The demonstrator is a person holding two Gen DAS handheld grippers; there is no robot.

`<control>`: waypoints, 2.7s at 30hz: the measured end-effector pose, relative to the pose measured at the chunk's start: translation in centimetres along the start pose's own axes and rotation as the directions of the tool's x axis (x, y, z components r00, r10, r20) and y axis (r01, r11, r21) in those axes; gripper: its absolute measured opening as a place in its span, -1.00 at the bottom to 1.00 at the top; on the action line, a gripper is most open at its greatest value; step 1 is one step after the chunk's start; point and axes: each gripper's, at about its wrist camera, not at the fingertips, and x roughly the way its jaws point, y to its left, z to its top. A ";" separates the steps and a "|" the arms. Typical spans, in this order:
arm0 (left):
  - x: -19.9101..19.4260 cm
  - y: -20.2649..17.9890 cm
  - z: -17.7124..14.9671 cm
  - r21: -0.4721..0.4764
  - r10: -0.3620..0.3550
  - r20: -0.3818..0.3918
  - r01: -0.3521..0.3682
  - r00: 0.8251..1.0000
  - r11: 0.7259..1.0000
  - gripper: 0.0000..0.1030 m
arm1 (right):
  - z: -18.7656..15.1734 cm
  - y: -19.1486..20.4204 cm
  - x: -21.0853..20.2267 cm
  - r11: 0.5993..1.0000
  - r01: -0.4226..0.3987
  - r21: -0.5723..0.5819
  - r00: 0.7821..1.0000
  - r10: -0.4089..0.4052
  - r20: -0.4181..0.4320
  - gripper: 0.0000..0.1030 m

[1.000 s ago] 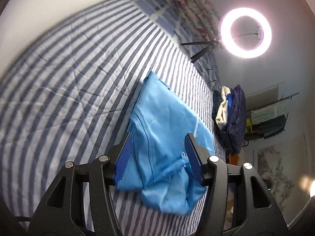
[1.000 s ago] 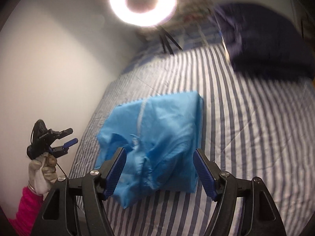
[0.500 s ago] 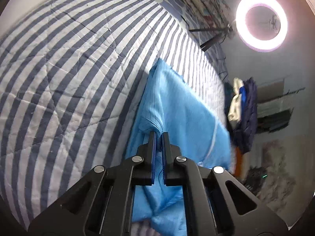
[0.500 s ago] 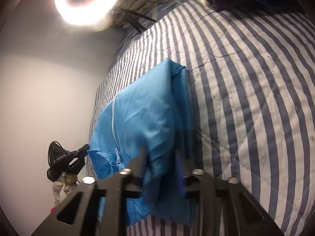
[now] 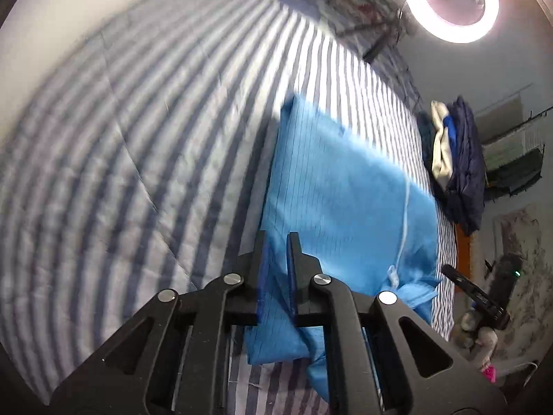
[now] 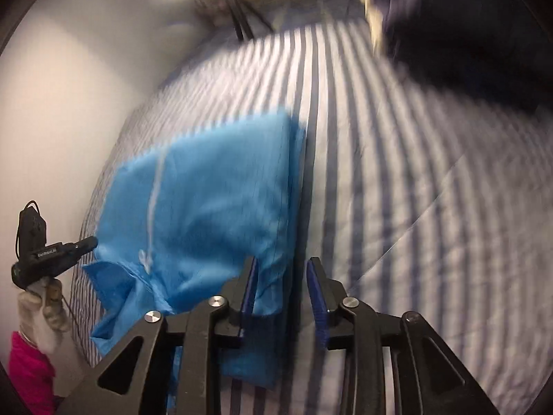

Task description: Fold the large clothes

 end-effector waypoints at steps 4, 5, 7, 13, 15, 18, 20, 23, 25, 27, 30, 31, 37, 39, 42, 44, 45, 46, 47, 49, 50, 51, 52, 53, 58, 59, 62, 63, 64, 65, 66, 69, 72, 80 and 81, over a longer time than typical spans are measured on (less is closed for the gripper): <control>-2.0 -3.2 1.6 0.060 -0.014 0.120 0.007 0.993 0.998 -0.86 | 1.7 1.3 -3.2 0.999 -0.040 -0.037 0.985 0.046 0.165 -0.32; -1.5 -4.7 1.8 0.099 -0.033 0.126 0.020 0.991 0.995 -0.86 | 2.2 2.0 -3.1 0.998 -0.054 -0.044 0.980 0.061 0.188 -0.32; 0.1 -7.1 1.8 0.155 -0.055 0.129 0.035 0.990 0.987 -0.86 | 3.2 3.4 -1.9 0.994 -0.070 -0.083 0.976 0.086 0.199 -0.32; 6.7 -11.5 1.9 0.280 -0.046 0.068 0.025 0.997 0.960 -0.86 | 4.3 7.4 3.1 0.968 -0.011 -0.252 0.985 0.053 0.161 -0.32; 8.6 -11.9 2.2 0.294 -0.023 0.062 0.003 0.998 0.956 -0.86 | 4.3 7.9 4.4 0.961 0.005 -0.277 0.989 0.036 0.145 -0.32; 11.9 -10.8 2.7 0.258 0.043 0.018 -0.047 0.999 0.965 -0.86 | 4.6 7.6 6.8 0.957 0.026 -0.287 0.993 0.008 0.115 -0.37; 13.7 -9.0 2.6 0.216 0.050 -0.012 -0.046 0.999 0.975 -0.90 | 4.7 7.0 8.6 0.958 0.047 -0.284 0.997 -0.026 0.077 -0.37; 13.6 -8.5 2.6 0.196 0.020 -0.006 -0.018 1.000 0.981 -0.93 | 3.8 5.8 9.5 0.960 0.039 -0.276 0.999 -0.029 0.039 -0.37; 12.1 -8.7 2.7 0.194 0.050 0.010 -0.051 0.999 0.980 -0.93 | 3.9 6.1 9.1 0.958 0.055 -0.282 0.998 -0.047 0.034 -0.37; 9.8 -8.8 2.4 0.209 0.058 0.040 -0.065 0.998 0.976 -0.92 | 3.9 6.3 7.9 0.960 0.073 -0.270 0.997 -0.064 0.039 -0.37; 5.7 -9.2 1.0 0.249 0.038 0.062 -0.052 0.997 0.967 -0.92 | 3.1 6.4 4.9 0.969 0.025 -0.245 0.999 -0.012 0.052 -0.34; 4.5 -9.4 0.4 0.260 0.033 0.069 -0.050 0.997 0.964 -0.92 | 2.6 6.5 3.5 0.971 -0.006 -0.240 0.998 0.020 0.056 -0.31; -2.1 -8.9 -5.7 0.261 -0.024 0.051 0.010 0.998 0.965 -0.91 | -0.3 8.1 -2.6 0.961 -0.181 -0.210 0.979 0.196 0.052 -0.17; -3.1 -9.2 -8.2 0.290 -0.013 0.033 0.003 0.999 0.957 -0.91 | -1.6 8.8 -3.7 0.953 -0.247 -0.177 0.966 0.256 0.032 -0.11; -3.2 -10.2 -11.6 0.354 0.015 0.015 -0.019 1.000 0.935 -0.91 | -3.7 10.0 -3.7 0.940 -0.310 -0.141 0.950 0.311 -0.020 -0.09; -2.8 -10.8 -13.4 0.396 0.043 0.010 -0.043 0.999 0.917 -0.91 | -4.7 10.8 -3.3 0.944 -0.292 -0.152 0.956 0.289 -0.041 -0.05; -2.6 -10.8 -14.0 0.407 0.052 0.009 -0.052 0.999 0.912 -0.89 | -5.1 11.3 -2.8 0.946 -0.283 -0.158 0.959 0.278 -0.054 -0.03; -2.3 -10.8 -14.4 0.417 0.062 0.010 -0.060 0.998 0.907 -0.77 | -5.5 11.7 -2.3 0.947 -0.283 -0.150 0.959 0.276 -0.068 -0.03; -1.8 -10.9 -14.9 0.433 0.078 0.010 -0.075 0.997 0.898 -0.57 | -5.3 11.8 -1.8 0.948 -0.288 -0.140 0.957 0.279 -0.076 -0.03; -0.8 -10.7 -15.2 0.441 0.110 0.010 -0.104 0.994 0.892 -0.46 | -5.1 12.1 -0.4 0.946 -0.307 -0.106 0.950 0.298 -0.090 -0.03; -0.3 -10.6 -15.2 0.437 0.120 0.005 -0.110 0.993 0.893 -0.46 | -5.1 12.6 0.2 0.948 -0.303 -0.100 0.951 0.295 -0.091 -0.04; 0.0 -10.4 -15.1 0.433 0.120 0.000 -0.108 0.993 0.895 -0.46 | -5.0 13.1 0.6 0.948 -0.301 -0.104 0.952 0.292 -0.093 -0.07; 0.3 -10.4 -15.0 0.430 0.114 -0.005 -0.101 0.993 0.897 -0.46 | -4.9 13.3 0.9 0.947 -0.304 -0.108 0.951 0.294 -0.097 -0.11; 0.5 -10.5 -15.0 0.432 0.107 -0.009 -0.092 0.994 0.897 -0.46 | -4.7 13.8 1.6 0.946 -0.305 -0.110 0.950 0.295 -0.102 -0.16; 1.6 -11.0 -15.0 0.463 0.121 -0.011 -0.102 0.993 0.880 -0.46 | -3.3 15.1 4.9 0.946 -0.316 -0.079 0.945 0.306 -0.114 -0.31; 1.9 -11.0 -15.1 0.469 0.129 -0.011 -0.109 0.992 0.877 -0.46 | -3.0 15.0 5.5 0.945 -0.318 -0.071 0.944 0.310 -0.111 -0.31; 2.7 -10.3 -15.1 0.475 0.159 -0.013 -0.134 0.987 0.870 -0.46 | -2.0 14.8 7.8 0.957 -0.286 -0.045 0.953 0.280 -0.113 -0.30; 3.0 -10.1 -15.0 0.476 0.171 -0.015 -0.144 0.985 0.867 -0.46 | -1.9 14.7 8.5 0.966 -0.252 -0.054 0.962 0.244 -0.119 -0.31; 3.2 -9.8 -15.1 0.481 0.185 -0.014 -0.156 0.983 0.863 -0.46 | -1.8 14.6 8.9 0.972 -0.228 -0.060 0.967 0.220 -0.126 -0.31; 3.3 -9.6 -15.0 0.485 0.197 -0.006 -0.169 0.980 0.858 -0.46 | -1.7 14.4 9.6 0.978 -0.201 -0.062 0.972 0.191 -0.138 -0.31; 3.3 -9.5 -15.0 0.486 0.201 0.000 -0.176 0.980 0.856 -0.46 | -1.6 13.9 9.9 0.980 -0.193 -0.045 0.972 0.185 -0.144 -0.34; 3.1 -9.4 -14.9 0.486 0.189 0.016 -0.173 0.982 0.856 -0.46 | -1.2 12.9 8.9 0.970 -0.241 0.020 0.962 0.242 -0.127 -0.27; 3.3 -9.4 -15.1 0.507 0.191 0.029 -0.179 0.981 0.843 -0.46 | -1.0 12.5 7.0 0.950 -0.309 0.048 0.943 0.312 -0.117 -0.21; 3.1 -10.7 -14.8 0.498 0.154 0.007 -0.137 0.988 0.856 -0.77 | -0.9 10.8 4.0 0.956 -0.289 0.044 0.951 0.292 -0.106 -0.23; 2.6 -10.9 -14.7 0.488 0.133 0.014 -0.123 0.991 0.864 -0.77 | -0.5 10.2 3.3 0.955 -0.292 0.050 0.952 0.295 -0.084 -0.22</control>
